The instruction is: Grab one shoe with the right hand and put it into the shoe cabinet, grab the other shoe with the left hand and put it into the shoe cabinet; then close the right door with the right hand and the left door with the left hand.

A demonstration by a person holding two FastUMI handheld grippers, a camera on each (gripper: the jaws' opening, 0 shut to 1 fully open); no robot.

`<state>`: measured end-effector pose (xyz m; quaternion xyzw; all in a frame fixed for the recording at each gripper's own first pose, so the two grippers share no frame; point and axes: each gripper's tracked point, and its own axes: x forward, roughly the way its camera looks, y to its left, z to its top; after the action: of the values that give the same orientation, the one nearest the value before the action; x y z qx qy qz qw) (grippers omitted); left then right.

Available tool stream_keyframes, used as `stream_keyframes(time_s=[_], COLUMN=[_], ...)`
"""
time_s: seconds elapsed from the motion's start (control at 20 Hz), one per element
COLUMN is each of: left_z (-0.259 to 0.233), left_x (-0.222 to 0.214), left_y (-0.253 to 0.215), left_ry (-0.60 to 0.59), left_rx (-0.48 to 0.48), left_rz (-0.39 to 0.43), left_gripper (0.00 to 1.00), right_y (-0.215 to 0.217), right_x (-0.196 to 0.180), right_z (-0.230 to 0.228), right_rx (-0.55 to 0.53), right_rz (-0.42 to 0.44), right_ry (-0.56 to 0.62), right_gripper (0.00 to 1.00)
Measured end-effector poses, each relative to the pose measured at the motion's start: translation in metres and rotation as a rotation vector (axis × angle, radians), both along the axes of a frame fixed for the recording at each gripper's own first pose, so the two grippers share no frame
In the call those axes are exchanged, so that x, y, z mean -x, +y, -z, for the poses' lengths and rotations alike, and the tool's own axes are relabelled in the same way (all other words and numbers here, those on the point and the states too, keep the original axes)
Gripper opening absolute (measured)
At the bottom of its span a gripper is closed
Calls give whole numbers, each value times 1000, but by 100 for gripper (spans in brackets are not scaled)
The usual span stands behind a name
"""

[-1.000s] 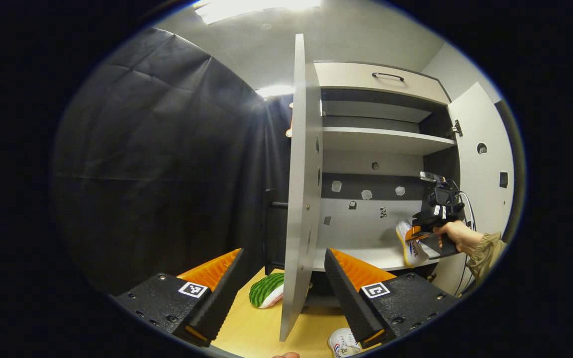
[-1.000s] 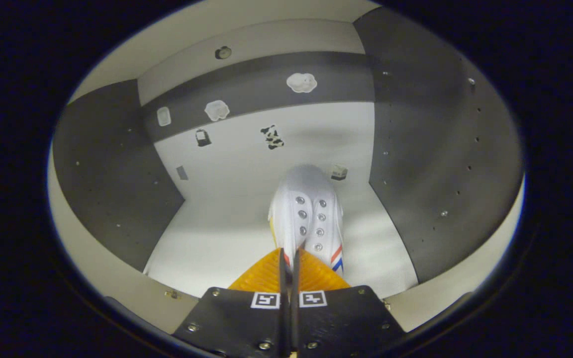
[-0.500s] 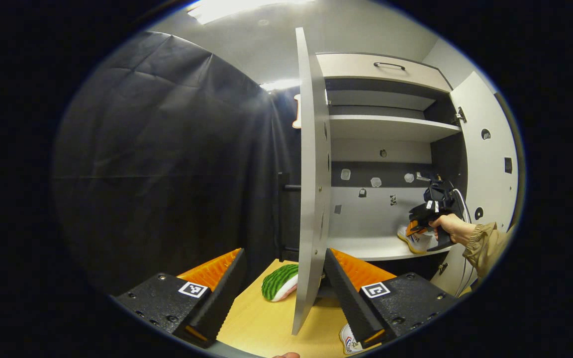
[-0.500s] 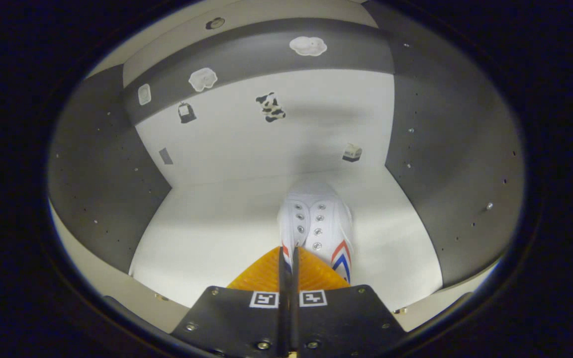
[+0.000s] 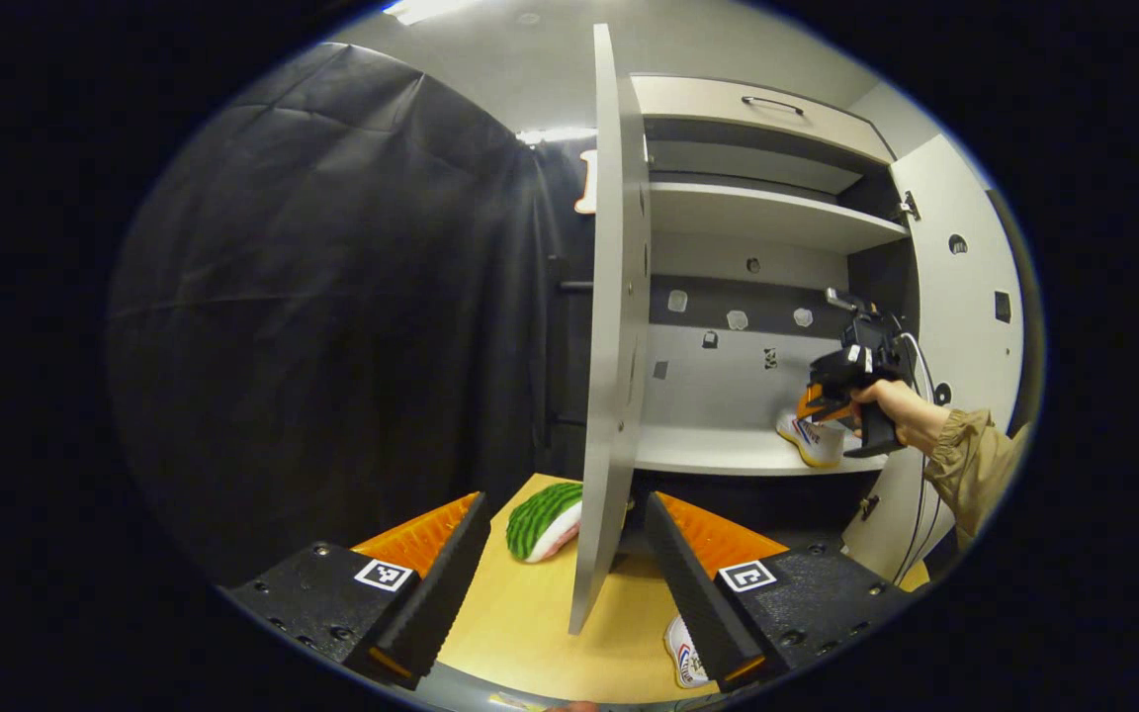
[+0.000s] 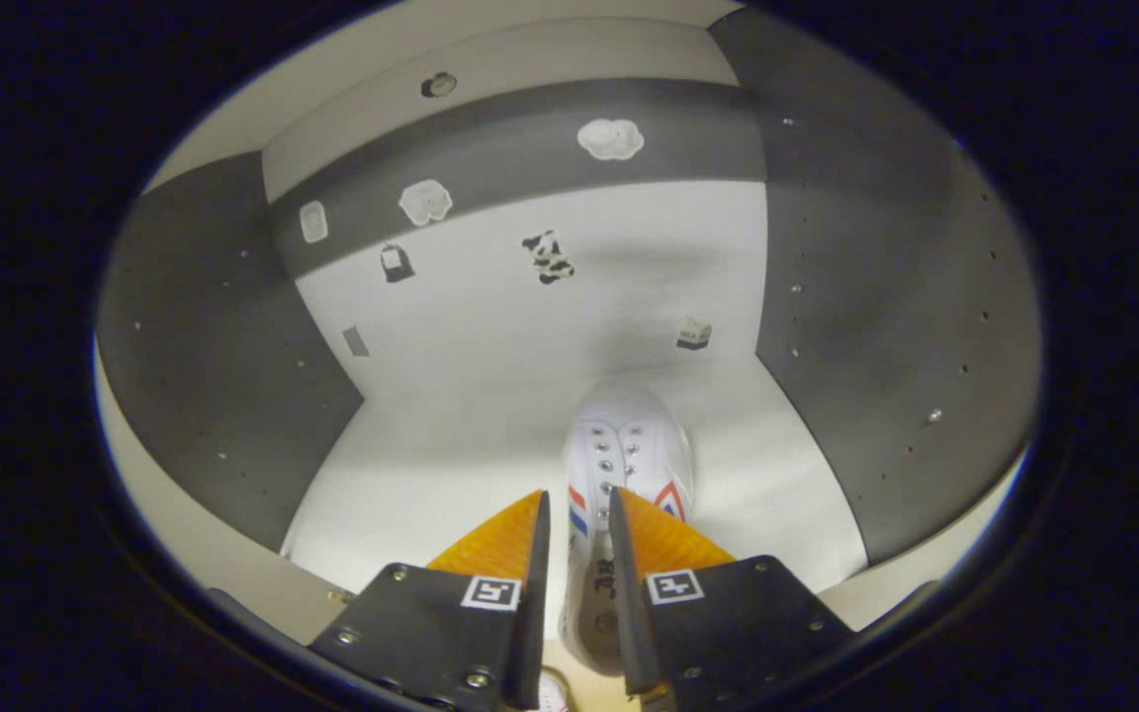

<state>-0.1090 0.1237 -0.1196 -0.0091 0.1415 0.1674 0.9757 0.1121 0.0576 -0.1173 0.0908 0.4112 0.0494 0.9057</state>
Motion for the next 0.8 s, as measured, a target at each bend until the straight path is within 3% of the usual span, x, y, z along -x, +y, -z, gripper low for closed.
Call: stream_keyframes(time_s=[0.05, 0.1, 0.15, 0.45, 0.8], left_z=[12, 23, 37, 118, 197], left_x=[2, 4, 7, 24, 38], left_y=[-2, -5, -9, -38, -63], left_ry=[23, 51, 77, 259, 421], left_rx=[13, 31, 54, 209, 252], left_rz=[6, 12, 22, 84, 143], left_gripper=[97, 94, 97, 97, 97], right_y=[2, 3, 8, 14, 1], right_x=[5, 11, 17, 65, 113], right_z=[-11, -23, -38, -128, -201], right_rx=[-8, -20, -37, -91, -125], right_rz=[-8, -17, -29, -54, -35], right_ry=[-23, -46, -80, -280, -432], right_gripper=[32, 22, 32, 31, 31])
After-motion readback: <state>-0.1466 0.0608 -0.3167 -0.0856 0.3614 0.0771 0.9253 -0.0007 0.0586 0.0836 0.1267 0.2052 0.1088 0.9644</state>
